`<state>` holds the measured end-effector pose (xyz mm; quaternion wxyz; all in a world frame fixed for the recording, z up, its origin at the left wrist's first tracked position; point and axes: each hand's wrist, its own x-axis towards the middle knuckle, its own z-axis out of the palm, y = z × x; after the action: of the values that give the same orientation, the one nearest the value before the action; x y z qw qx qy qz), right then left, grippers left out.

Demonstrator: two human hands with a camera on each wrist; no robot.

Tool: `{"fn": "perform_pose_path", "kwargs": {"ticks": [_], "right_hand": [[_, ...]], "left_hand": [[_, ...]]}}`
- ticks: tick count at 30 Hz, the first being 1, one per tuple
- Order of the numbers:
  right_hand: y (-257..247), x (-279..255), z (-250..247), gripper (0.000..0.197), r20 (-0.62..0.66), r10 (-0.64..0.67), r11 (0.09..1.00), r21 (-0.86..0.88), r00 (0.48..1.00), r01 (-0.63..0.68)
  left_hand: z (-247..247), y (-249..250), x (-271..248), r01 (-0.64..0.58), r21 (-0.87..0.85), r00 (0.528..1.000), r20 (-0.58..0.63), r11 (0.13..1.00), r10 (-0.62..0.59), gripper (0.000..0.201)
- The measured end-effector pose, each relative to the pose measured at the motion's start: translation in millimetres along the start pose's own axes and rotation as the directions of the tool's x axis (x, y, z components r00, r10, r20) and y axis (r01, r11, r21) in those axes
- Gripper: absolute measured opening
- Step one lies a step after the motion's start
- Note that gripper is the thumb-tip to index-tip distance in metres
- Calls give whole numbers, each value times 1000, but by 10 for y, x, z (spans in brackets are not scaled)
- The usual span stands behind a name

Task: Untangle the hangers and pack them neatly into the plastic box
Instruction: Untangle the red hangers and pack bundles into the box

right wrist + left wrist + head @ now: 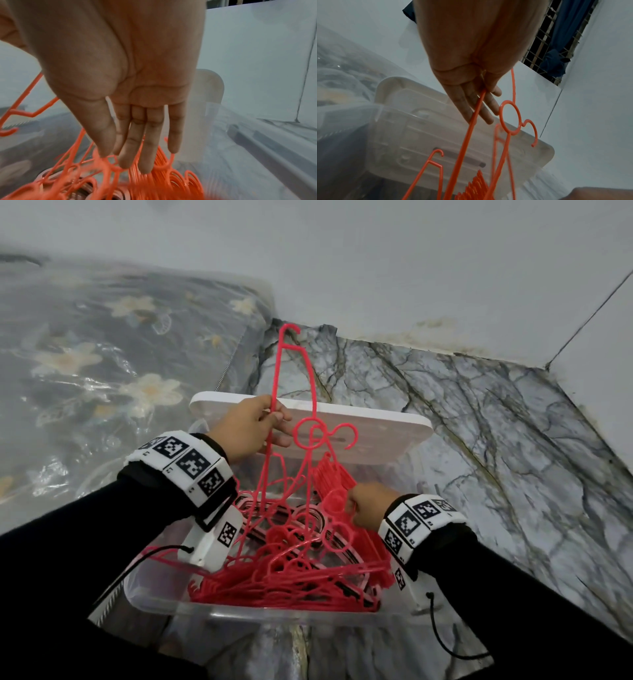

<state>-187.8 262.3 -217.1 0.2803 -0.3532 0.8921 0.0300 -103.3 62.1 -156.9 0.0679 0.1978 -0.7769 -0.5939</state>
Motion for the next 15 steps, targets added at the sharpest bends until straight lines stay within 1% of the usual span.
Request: {"fn": "perform_pose_path", "kwargs": {"ticks": [2, 4, 5, 6, 8, 10, 12, 14, 15], "right_hand": [[-24, -7, -77, 22, -69, -10, 997, 74, 998, 15], [-62, -20, -173, 18, -172, -11, 969, 240, 985, 52], [-89, -27, -215, 14, -212, -1, 925, 371, 977, 81], [-124, -34, -247, 11, -248, 8, 857, 501, 969, 122], [-188, -35, -291, 19, -311, 29, 705, 680, 950, 201], [-220, -36, -336, 18, -374, 49, 604, 750, 926, 271], [-232, -42, -383, 9, -418, 54, 553, 768, 907, 321], [-202, -36, -408, 7, -433, 53, 547, 767, 900, 337], [-172, -36, -418, 8, -446, 51, 572, 747, 893, 340]], "left_hand": [[21, 13, -14, 13, -54, 1000, 11, 998, -13, 25], [42, 13, -15, 32, -110, 999, 30, 993, -28, 24], [54, 13, -14, 42, -132, 999, 39, 990, -38, 23], [71, 13, -18, 55, -157, 998, 48, 986, -48, 22], [116, 6, -32, 81, -222, 995, 67, 972, -68, 21], [154, 4, -51, 97, -298, 994, 68, 950, -81, 21], [176, -4, -62, 99, -324, 995, 48, 941, -88, 21], [173, -11, -47, 128, -265, 992, 55, 956, -118, 17], [157, -13, -29, 155, -199, 987, 65, 968, -145, 14]]}}
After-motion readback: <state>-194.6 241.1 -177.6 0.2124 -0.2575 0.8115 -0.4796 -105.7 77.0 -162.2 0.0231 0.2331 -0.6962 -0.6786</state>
